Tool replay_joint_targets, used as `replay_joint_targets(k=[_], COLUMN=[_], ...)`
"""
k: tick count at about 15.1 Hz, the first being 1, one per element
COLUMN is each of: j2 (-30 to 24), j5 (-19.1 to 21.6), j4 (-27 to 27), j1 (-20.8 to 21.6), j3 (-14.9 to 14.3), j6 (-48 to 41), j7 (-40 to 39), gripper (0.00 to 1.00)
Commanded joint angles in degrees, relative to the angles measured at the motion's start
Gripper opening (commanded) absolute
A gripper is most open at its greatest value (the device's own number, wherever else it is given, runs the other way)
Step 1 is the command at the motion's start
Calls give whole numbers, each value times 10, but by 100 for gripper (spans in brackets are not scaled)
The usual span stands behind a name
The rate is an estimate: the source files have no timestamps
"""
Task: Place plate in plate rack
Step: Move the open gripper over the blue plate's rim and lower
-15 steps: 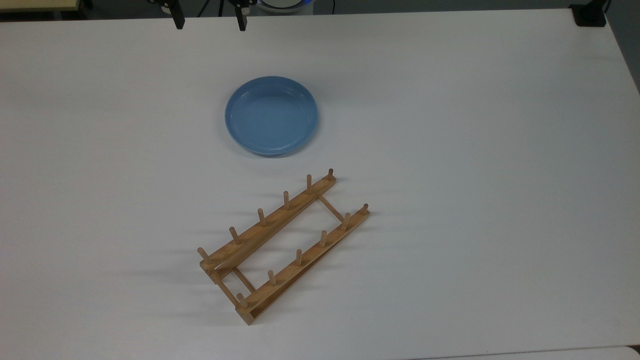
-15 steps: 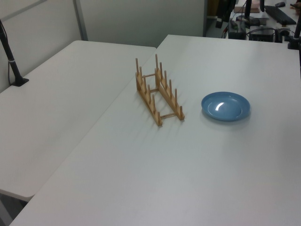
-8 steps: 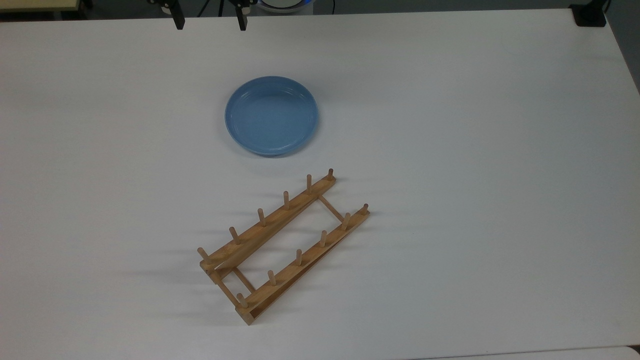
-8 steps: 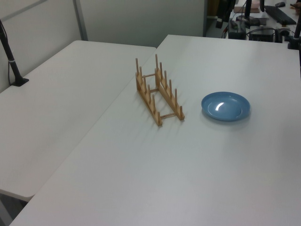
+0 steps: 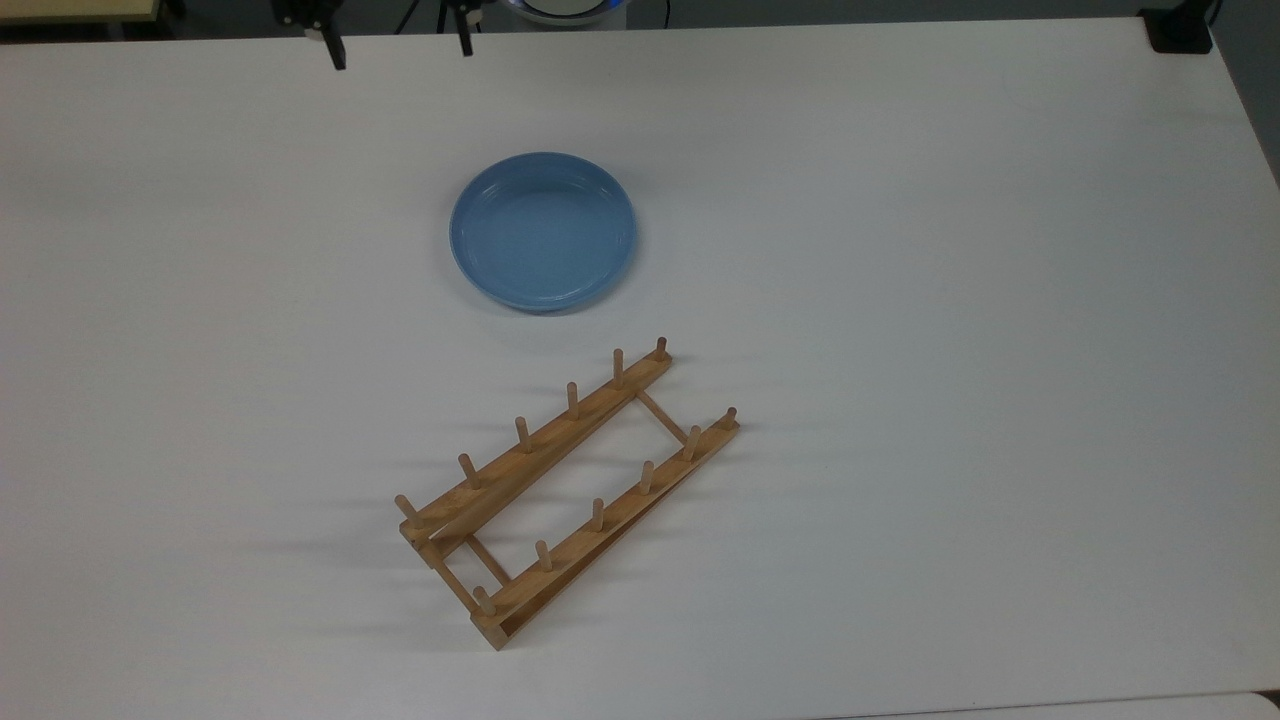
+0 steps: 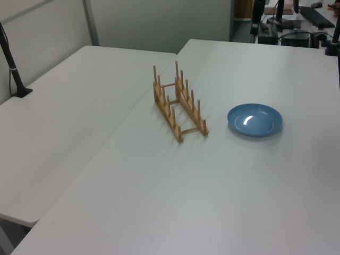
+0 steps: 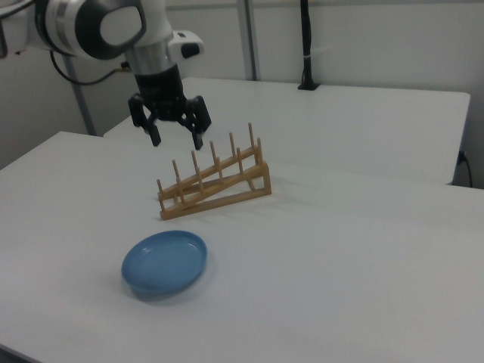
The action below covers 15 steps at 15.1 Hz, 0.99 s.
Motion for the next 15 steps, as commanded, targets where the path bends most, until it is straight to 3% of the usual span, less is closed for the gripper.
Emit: replay_joint_targets(k=[1,4,9,15], j2=[-7,10,59,107], j5=[-48,-43,-44,-50], j4=[-90,-145,-164,-192], j1=[0,0,3,14], j3=[1,1,0,0], j6=[66,157,200,272], j7=[-19,18,63,76], gripper=[100,91,100,100])
